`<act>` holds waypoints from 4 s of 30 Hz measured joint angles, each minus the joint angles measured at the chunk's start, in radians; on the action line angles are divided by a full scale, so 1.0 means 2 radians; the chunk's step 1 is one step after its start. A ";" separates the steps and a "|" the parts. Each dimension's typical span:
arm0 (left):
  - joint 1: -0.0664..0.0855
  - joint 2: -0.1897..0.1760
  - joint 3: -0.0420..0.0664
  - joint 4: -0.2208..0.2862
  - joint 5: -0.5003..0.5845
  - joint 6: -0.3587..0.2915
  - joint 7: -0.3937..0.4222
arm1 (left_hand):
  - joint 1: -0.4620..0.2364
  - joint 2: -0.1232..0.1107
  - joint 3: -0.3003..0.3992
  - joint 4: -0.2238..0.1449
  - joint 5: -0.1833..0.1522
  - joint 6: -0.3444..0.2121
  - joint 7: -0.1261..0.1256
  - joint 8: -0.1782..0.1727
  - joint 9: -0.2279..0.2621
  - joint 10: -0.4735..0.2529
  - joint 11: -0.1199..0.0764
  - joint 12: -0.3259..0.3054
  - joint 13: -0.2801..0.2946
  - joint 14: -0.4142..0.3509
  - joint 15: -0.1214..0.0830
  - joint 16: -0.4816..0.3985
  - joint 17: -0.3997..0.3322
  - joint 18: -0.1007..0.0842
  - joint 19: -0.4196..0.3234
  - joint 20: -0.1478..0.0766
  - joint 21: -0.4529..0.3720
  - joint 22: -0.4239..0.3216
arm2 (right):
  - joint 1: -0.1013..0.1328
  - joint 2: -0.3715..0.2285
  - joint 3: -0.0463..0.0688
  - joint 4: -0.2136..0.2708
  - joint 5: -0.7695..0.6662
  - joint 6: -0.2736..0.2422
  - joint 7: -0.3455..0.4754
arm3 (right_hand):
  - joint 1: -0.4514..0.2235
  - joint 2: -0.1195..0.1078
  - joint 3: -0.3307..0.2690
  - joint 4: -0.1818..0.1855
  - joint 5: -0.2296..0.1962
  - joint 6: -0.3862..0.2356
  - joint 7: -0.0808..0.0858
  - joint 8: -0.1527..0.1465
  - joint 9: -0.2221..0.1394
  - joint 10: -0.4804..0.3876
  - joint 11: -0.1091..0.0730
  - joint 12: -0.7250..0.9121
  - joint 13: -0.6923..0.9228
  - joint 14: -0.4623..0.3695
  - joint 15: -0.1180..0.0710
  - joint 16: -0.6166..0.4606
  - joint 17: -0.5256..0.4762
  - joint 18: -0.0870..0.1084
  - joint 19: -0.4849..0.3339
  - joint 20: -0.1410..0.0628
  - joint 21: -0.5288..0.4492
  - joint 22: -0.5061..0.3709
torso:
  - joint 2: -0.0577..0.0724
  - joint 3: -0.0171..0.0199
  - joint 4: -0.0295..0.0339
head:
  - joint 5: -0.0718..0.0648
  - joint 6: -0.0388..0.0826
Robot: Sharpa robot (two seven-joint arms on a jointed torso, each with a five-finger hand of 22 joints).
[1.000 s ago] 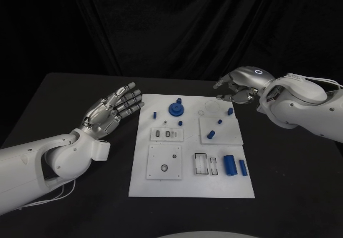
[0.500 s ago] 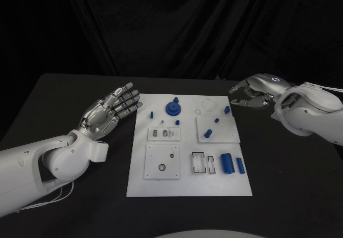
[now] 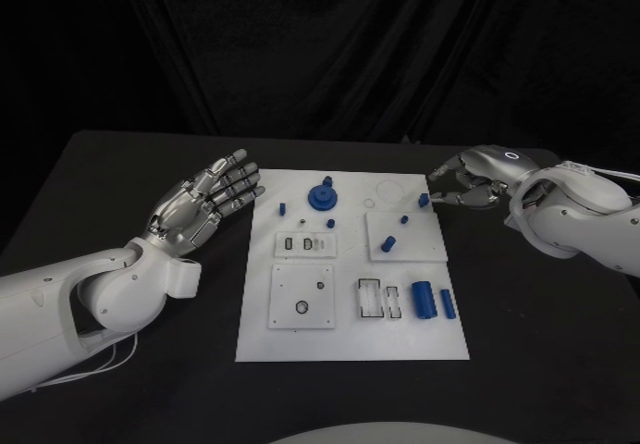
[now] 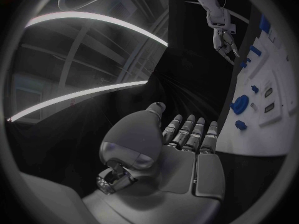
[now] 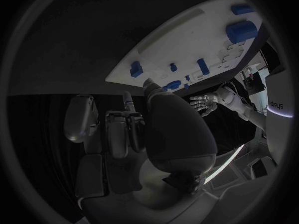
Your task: Assemble the parts on the task board
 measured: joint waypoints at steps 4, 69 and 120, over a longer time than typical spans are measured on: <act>0.000 0.000 0.000 -0.001 0.000 0.000 0.000 | 0.000 0.000 0.000 0.000 0.000 0.000 0.000 0.000 0.000 0.000 0.000 0.000 0.000 0.000 0.000 0.000 0.000 0.000 0.000 0.000 0.000 0.000 | -0.002 0.004 0.000 -0.004 0.001 0.000 -0.002 | 0.000 0.000 -0.001 0.001 0.000 0.000 0.000 0.000 0.000 0.000 0.000 0.000 0.000 0.000 0.000 0.000 0.000 0.000 0.000 0.000 0.000 0.000 | 0.000 -0.0003 0.0008 | -0.001 -0.001; -0.002 0.001 0.000 -0.006 0.000 0.007 0.000 | -0.002 0.002 0.003 0.000 0.000 0.000 0.000 0.000 0.000 -0.002 0.002 0.000 0.000 0.000 0.000 0.000 0.000 0.000 0.000 0.000 0.000 0.000 | -0.024 0.044 0.000 -0.040 0.003 0.015 -0.014 | 0.029 0.003 0.001 -0.004 0.031 0.029 0.004 0.011 0.009 0.000 0.000 -0.004 0.000 0.000 0.000 0.000 0.000 0.008 -0.005 0.002 -0.028 0.000 | -0.001 0.0008 0.0001 | 0.005 -0.014; -0.004 0.005 0.000 -0.010 0.001 0.009 0.000 | -0.004 0.000 0.009 -0.001 0.000 0.000 0.000 0.000 0.000 -0.002 0.002 0.005 0.000 0.000 0.004 0.002 0.000 0.000 0.000 0.000 0.000 0.000 | 0.001 0.080 0.002 0.135 0.005 -0.018 -0.034 | 0.061 0.037 0.017 -0.033 0.116 0.091 0.007 0.035 0.033 0.000 0.004 -0.001 0.000 0.000 0.000 0.000 0.000 0.008 -0.001 0.003 -0.029 0.000 | -0.002 -0.0010 -0.0003 | 0.016 -0.003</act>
